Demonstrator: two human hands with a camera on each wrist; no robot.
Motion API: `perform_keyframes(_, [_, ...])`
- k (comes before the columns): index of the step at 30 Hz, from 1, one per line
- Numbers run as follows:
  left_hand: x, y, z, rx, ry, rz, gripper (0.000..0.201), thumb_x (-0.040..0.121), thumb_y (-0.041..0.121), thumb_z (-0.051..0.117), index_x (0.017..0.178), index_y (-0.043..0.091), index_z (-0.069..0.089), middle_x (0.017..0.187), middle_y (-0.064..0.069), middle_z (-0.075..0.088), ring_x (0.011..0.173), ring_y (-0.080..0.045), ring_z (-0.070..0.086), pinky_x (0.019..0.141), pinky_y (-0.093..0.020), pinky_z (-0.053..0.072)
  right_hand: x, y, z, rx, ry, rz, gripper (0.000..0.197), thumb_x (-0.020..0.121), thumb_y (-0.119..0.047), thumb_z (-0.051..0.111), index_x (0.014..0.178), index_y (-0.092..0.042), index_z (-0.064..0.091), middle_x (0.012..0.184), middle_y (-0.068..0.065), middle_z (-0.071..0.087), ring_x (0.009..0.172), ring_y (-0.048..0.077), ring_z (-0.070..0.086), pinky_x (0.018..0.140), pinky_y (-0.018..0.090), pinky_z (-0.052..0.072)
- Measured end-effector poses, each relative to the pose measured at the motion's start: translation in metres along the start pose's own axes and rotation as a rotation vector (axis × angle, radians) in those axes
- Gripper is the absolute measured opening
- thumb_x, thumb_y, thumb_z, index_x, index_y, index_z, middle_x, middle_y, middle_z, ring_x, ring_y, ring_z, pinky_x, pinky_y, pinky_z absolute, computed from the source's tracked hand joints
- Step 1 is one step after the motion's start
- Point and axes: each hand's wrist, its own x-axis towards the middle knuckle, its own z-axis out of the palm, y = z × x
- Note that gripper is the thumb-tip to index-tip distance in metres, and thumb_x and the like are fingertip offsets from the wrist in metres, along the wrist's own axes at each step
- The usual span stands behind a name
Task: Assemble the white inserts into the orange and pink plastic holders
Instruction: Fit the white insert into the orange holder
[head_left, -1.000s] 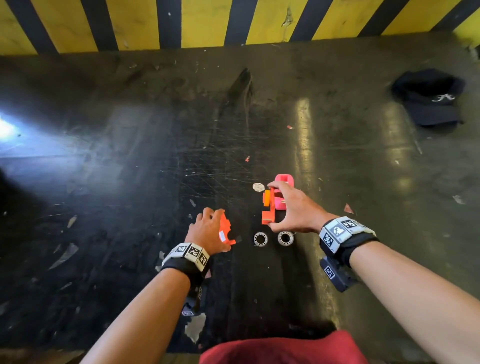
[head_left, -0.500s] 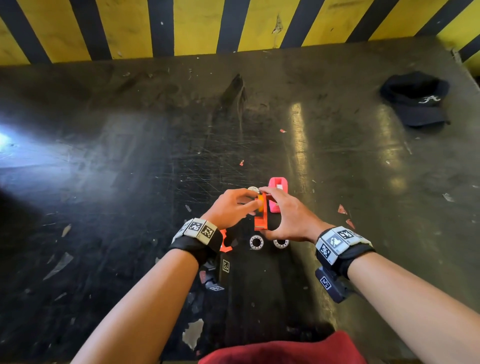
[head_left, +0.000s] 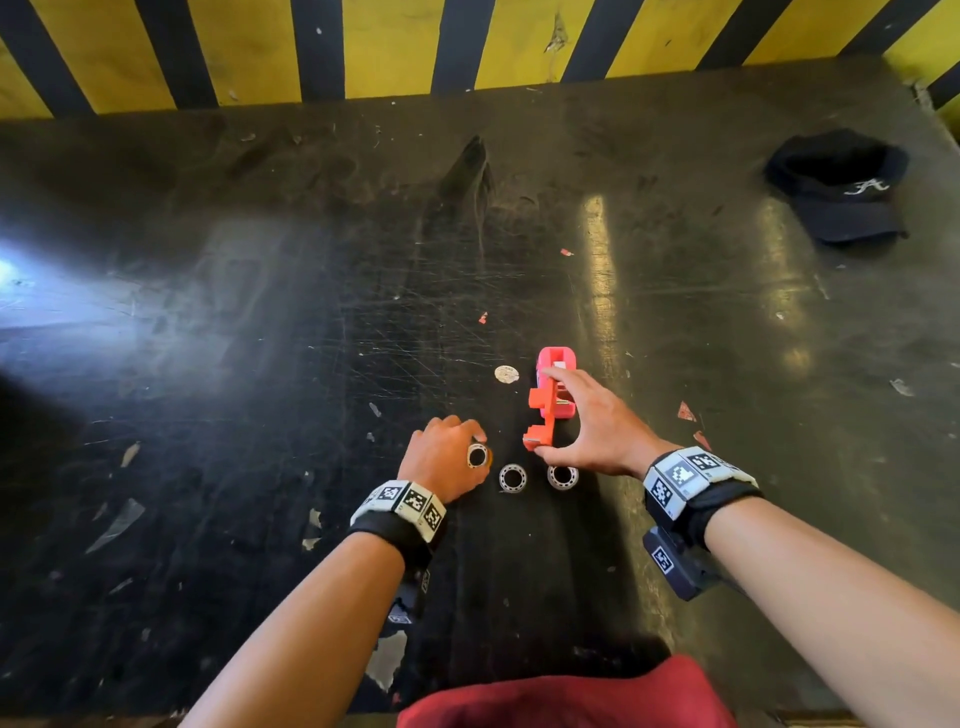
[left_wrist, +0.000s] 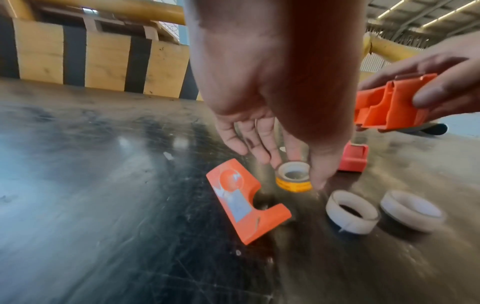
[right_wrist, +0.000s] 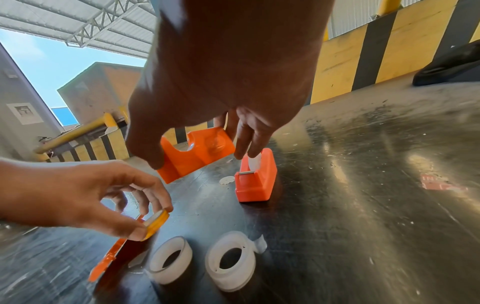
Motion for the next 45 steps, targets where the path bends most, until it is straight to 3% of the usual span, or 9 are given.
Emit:
perform_keyframes(8, [0.006,0.007,0.014,0.095,0.051,0.059,0.050,0.093,0.046,0.063,0.139,0.030,0.053,0.144,-0.001,0.052,0.132,-0.027,0.047,0.107,-0.047,0.041,0.002,0.006,-0.001,0.012,-0.012,0.023,0.111,0.068,-0.038,0.096,0.157,-0.023,0.032,0.161,0.000,0.041,0.142,0.022,0.046,0.108,0.028,0.038])
perform_keyframes(12, [0.004,0.016,0.014,0.182,-0.050,0.274,0.061,0.083,0.057,0.067,0.138,0.033,0.054,0.143,0.003,0.053,0.135,-0.023,0.044,0.112,-0.047,0.035,0.002,0.012,-0.003,0.006,0.006,0.047,0.111,0.068,-0.038,0.097,0.157,-0.021,0.034,0.158,0.001,0.043,0.142,0.021,0.046,0.107,0.024,0.033])
perform_keyframes(19, [0.005,0.033,0.027,0.331,-0.049,0.268,0.056,0.087,0.052,0.065,0.136,0.027,0.055,0.136,-0.001,0.061,0.130,-0.025,0.049,0.110,-0.049,0.034,-0.005,0.018,0.000,0.006,-0.008,0.032,0.111,0.068,-0.041,0.095,0.158,-0.024,0.033,0.158,-0.001,0.042,0.140,0.019,0.048,0.107,0.025,0.037])
perform_keyframes(25, [0.010,0.031,-0.005,-0.329,0.110,0.096,0.032,0.083,0.046,0.069,0.111,0.030,0.066,0.101,0.014,0.074,0.101,-0.011,0.066,0.094,-0.037,0.052,-0.011,0.023,-0.002,0.033,-0.009,0.020,0.111,0.069,-0.038,0.091,0.160,-0.029,0.027,0.160,-0.003,0.039,0.142,0.021,0.047,0.111,0.030,0.041])
perform_keyframes(30, [0.016,0.027,-0.042,-0.755,0.039,-0.003,0.029,0.091,0.031,0.073,0.119,0.025,0.069,0.107,0.010,0.076,0.100,-0.002,0.072,0.093,-0.026,0.057,-0.010,0.008,-0.001,0.139,-0.028,-0.020,0.109,0.066,-0.042,0.091,0.153,-0.047,0.025,0.159,-0.002,0.047,0.141,0.022,0.053,0.116,0.046,0.045])
perform_keyframes(35, [0.016,0.028,-0.047,-0.762,0.001,-0.002,0.034,0.095,0.035,0.069,0.127,0.024,0.067,0.112,0.012,0.072,0.106,-0.002,0.068,0.092,-0.023,0.052,-0.004,-0.001,0.005,0.250,-0.019,-0.053,0.100,0.068,-0.032,0.096,0.149,-0.036,0.037,0.145,0.000,0.056,0.134,0.015,0.059,0.099,0.004,0.042])
perform_keyframes(37, [0.014,0.030,-0.048,-0.796,-0.018,-0.005,0.034,0.096,0.033,0.068,0.128,0.021,0.068,0.116,0.009,0.073,0.108,-0.003,0.068,0.091,-0.022,0.051,-0.004,-0.005,0.004,0.259,-0.025,-0.074,0.099,0.070,-0.029,0.096,0.150,-0.032,0.038,0.140,-0.007,0.054,0.132,0.011,0.057,0.093,-0.001,0.041])
perform_keyframes(41, [0.014,0.033,-0.053,-0.824,-0.045,-0.034,0.037,0.097,0.034,0.067,0.131,0.019,0.068,0.118,0.002,0.074,0.109,-0.010,0.070,0.096,-0.026,0.052,-0.003,-0.013,0.005,0.263,-0.036,-0.113,0.094,0.072,-0.029,0.095,0.148,-0.034,0.040,0.140,-0.020,0.047,0.130,0.006,0.053,0.112,0.023,0.043])
perform_keyframes(45, [0.016,0.031,-0.058,-0.807,-0.102,-0.043,0.034,0.099,0.037,0.063,0.129,0.022,0.068,0.113,0.004,0.074,0.103,-0.009,0.070,0.091,-0.029,0.052,-0.001,-0.013,0.007,0.259,-0.043,-0.089,0.083,0.067,-0.038,0.095,0.135,-0.036,0.048,0.132,-0.007,0.061,0.125,0.014,0.062,0.114,0.038,0.048])
